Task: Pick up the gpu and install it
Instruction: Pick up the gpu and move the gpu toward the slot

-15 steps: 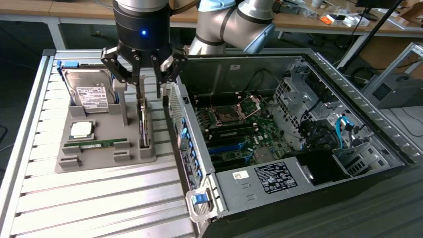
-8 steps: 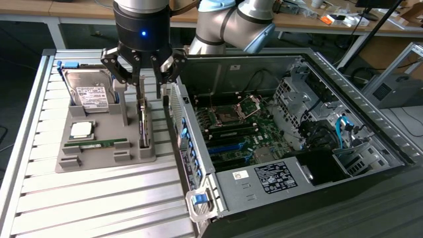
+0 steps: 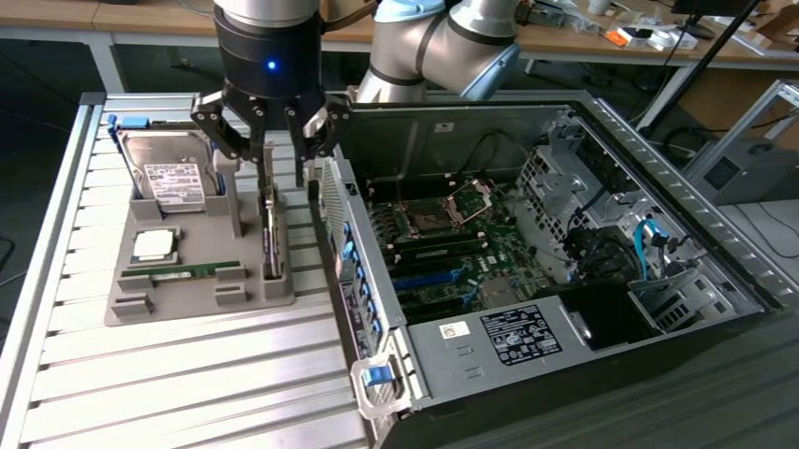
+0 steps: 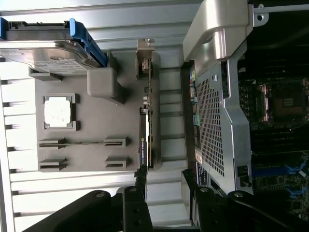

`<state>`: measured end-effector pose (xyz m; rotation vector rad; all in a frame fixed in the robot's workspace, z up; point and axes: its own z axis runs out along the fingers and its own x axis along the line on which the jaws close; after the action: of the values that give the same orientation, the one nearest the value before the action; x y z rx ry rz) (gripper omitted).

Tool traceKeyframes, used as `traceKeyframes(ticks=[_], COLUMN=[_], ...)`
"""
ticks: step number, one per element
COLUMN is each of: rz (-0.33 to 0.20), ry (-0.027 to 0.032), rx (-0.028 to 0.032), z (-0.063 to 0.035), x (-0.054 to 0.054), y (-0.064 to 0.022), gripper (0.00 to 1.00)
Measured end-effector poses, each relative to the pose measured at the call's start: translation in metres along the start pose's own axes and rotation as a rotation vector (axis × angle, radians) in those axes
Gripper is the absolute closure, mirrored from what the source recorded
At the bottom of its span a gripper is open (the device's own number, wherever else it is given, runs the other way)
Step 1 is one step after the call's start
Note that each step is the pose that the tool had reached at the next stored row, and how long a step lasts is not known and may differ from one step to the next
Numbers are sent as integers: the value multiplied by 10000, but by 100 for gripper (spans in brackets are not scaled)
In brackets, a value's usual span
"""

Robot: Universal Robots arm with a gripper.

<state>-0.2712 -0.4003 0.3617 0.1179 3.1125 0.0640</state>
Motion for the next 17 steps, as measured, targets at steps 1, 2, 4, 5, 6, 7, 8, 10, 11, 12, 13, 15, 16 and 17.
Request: traceKeyframes(ticks=[1, 2, 4, 5, 6, 7, 8, 10, 11, 12, 13, 15, 16, 17], rz=[0, 0, 0, 0, 0, 0, 1, 0, 0, 0, 0, 0, 0, 0], ry=[0, 0, 0, 0, 0, 0, 0, 0, 1, 0, 0, 0, 0, 0], rx=[0, 0, 0, 0, 0, 0, 0, 0, 0, 0, 0, 0, 0, 0], z=[2, 3, 8, 9, 11, 13, 14, 20, 21, 29, 34, 37, 40, 42], x=[0, 0, 0, 0, 0, 0, 1, 0, 1, 1, 1, 1, 1, 1], y=[0, 0, 0, 0, 0, -1, -1, -1, -1, -1, -1, -2, -2, -2], gripper=[58, 58, 58, 58, 58, 58, 58, 58, 58, 58, 58, 58, 58, 58])
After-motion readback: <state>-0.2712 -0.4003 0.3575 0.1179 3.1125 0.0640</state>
